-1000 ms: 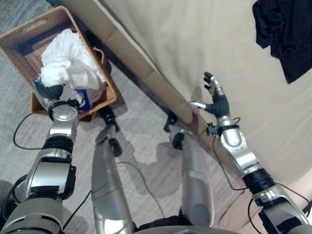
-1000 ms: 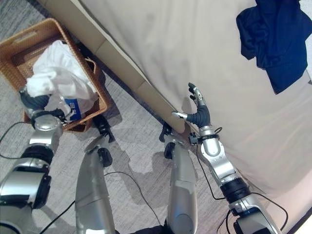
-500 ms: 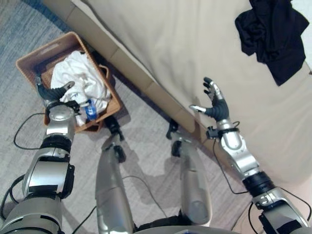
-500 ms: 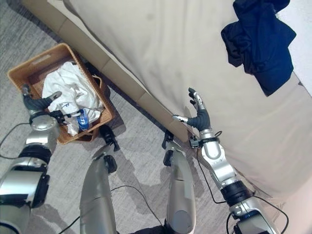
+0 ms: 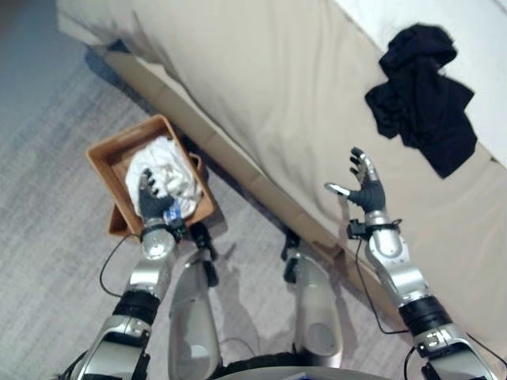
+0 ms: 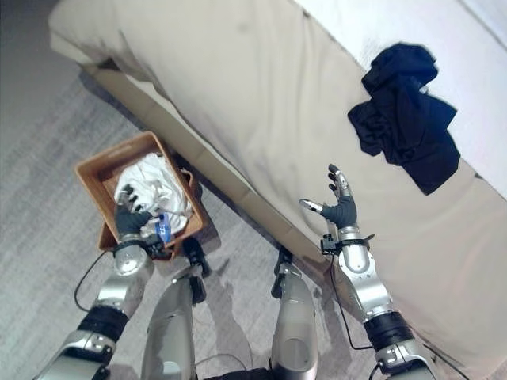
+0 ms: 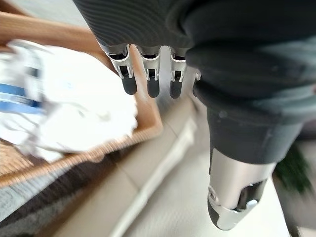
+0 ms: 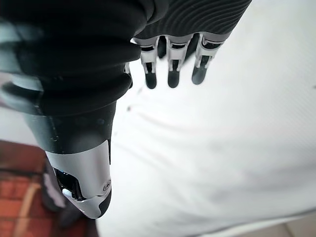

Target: Pick up clothes into the bucket

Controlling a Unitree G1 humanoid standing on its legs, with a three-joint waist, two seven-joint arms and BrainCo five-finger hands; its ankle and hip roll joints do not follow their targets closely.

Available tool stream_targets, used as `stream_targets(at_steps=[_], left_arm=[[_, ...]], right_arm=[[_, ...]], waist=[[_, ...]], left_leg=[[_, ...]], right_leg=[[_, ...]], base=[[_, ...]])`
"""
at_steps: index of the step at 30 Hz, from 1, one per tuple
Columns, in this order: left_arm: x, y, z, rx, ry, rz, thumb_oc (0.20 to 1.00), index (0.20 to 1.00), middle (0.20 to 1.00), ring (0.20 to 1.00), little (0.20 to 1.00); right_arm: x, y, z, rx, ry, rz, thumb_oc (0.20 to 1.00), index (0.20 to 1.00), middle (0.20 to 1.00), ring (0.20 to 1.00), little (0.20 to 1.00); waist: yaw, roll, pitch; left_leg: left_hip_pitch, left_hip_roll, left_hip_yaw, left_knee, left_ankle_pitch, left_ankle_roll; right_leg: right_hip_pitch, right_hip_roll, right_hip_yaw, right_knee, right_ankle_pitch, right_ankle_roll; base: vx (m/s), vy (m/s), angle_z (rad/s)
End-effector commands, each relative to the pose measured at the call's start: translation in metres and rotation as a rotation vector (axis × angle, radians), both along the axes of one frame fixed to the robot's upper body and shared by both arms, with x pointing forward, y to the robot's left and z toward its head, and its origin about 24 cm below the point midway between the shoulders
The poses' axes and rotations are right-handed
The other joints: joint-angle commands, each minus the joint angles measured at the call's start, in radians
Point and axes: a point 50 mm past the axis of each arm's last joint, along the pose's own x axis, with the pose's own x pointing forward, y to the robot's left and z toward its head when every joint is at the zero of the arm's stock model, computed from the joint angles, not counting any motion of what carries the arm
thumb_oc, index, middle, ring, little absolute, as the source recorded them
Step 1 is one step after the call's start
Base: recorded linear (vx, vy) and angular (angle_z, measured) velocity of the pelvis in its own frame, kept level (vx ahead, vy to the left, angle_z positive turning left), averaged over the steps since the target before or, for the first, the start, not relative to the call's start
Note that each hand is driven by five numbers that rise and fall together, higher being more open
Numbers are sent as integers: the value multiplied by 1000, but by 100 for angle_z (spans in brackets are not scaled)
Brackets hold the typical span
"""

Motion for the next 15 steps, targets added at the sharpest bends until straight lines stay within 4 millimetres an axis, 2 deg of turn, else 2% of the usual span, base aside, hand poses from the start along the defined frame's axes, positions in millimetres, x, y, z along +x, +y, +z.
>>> stream_targets(at_steps=[1, 2, 4, 5, 7, 12, 14, 15], left_arm=[[-2, -8, 24, 8, -144, -151, 1000, 1000, 1000, 1000, 1000], [0, -17, 24, -128, -171, -190, 1000, 1000, 1000, 1000, 1000], [1, -27, 15, -280, -154, -226, 1000, 1000, 1000, 1000, 1000], [3, -32, 10, -258, -118, -229, 1000, 1000, 1000, 1000, 1000], [4, -41, 12, -156, -103, -280, 1000, 1000, 1000, 1000, 1000], [-2, -51, 3, -244, -84, -321, 1000, 1000, 1000, 1000, 1000], [-9, -54, -12, -290, -31, -321, 1000, 1000, 1000, 1000, 1000], [-19, -55, -24, -336, 10, -328, 1000, 1000, 1000, 1000, 1000]], right_arm=[[2, -4, 6, 79, -33, 7, 1000, 1000, 1000, 1000, 1000], [7, 3, 3, 113, -6, 38, 1000, 1000, 1000, 1000, 1000], [12, 13, -10, 178, 76, 67, 1000, 1000, 1000, 1000, 1000], [15, 20, -19, 203, 129, 90, 1000, 1000, 1000, 1000, 1000], [21, 30, -23, 159, 171, 137, 1000, 1000, 1000, 1000, 1000], [23, 45, -15, 102, 147, 206, 1000, 1000, 1000, 1000, 1000], [18, 46, -19, 90, 159, 225, 1000, 1000, 1000, 1000, 1000], [11, 43, -25, 66, 186, 236, 1000, 1000, 1000, 1000, 1000]], waist=[[24, -4, -9], [22, -8, -14], [18, -8, -49], [12, -7, -70], [2, -1, -102], [-22, 19, -169], [-30, 23, -204], [-24, 24, -224]], left_leg=[[111, 5, -43, -33, -87, 13], [152, 7, -38, -50, -72, 2], [206, 5, -19, -93, -61, -10], [230, 9, -6, -114, -51, -17], [274, 14, 7, -133, -44, -24], [348, 37, 18, -138, -51, -32], [388, 54, 24, -139, -52, -42], [378, 98, 0, -42, -24, -59]], right_leg=[[32, -101, -129, 15, 105, 131], [70, -70, -86, -30, 90, 123], [112, -49, -76, -77, 89, 120], [131, -42, -73, -90, 84, 118], [156, -33, -56, -95, 68, 113], [203, -10, -17, -83, 15, 98], [234, 18, 1, -82, -18, 84], [283, 69, 30, -90, -72, 48]], base=[[102, -69, -106], [89, -82, -90], [145, -110, -60], [162, -80, -49], [165, -69, -50], [143, -92, -34], [229, -245, -13], [263, -401, -19]])
